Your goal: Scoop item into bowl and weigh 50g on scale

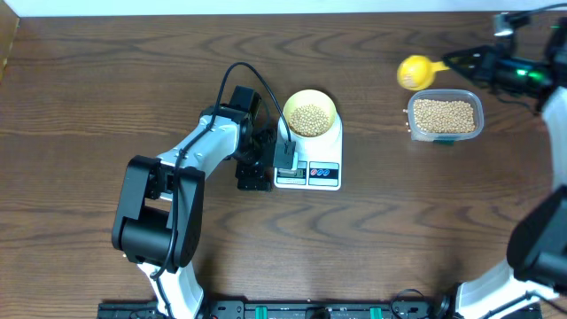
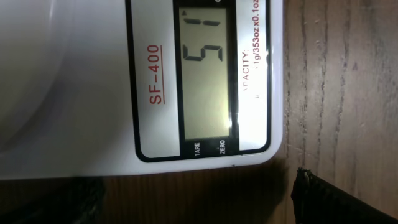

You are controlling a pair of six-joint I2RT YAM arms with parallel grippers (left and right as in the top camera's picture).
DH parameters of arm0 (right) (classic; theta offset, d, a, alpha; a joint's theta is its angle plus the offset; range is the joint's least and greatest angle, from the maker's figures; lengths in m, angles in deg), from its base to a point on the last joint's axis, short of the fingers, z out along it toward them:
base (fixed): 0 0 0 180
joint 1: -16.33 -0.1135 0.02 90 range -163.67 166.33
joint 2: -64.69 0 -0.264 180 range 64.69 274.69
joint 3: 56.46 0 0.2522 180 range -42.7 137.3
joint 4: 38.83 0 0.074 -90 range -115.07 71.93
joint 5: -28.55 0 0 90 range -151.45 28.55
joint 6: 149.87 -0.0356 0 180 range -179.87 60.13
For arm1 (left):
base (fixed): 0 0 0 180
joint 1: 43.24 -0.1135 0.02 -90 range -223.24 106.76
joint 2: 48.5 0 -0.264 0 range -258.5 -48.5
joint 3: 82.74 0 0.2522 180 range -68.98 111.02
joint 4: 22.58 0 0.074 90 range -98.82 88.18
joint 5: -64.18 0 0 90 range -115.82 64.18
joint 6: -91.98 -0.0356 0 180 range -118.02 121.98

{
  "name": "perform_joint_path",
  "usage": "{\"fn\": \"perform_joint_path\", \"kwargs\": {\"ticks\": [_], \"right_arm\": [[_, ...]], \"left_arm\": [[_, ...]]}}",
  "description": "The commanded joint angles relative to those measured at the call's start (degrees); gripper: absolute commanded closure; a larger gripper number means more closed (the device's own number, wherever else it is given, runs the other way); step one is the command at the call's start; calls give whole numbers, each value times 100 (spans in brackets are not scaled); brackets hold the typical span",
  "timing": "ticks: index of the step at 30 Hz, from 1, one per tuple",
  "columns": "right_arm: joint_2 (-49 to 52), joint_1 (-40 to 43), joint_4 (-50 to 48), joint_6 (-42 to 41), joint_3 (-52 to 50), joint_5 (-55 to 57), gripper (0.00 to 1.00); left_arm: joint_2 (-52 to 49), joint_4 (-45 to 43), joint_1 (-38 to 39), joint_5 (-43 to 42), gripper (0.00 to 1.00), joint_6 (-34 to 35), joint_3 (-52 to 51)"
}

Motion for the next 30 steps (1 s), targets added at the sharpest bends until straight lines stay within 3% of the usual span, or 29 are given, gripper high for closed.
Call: {"fn": "perform_joint_path", "kwargs": {"ticks": [1, 10, 14, 24, 30], "right_arm": [[-772, 197, 444, 415, 31, 1521, 99], [-1080, -232, 1287, 1473, 31, 4052, 99], [-931, -671, 1294, 1569, 31, 5051, 99], [-424, -1668, 1134, 1843, 31, 6937, 99], [-208, -1952, 1104, 2328, 31, 7167, 99]], "left_arm": [[-66, 26, 50, -116, 2, -81, -66], [-66, 26, 50, -116, 2, -81, -66], [-66, 26, 50, -116, 2, -81, -66], [-66, 26, 50, -116, 2, -81, -66], [-66, 26, 50, -116, 2, -81, -66]]}}
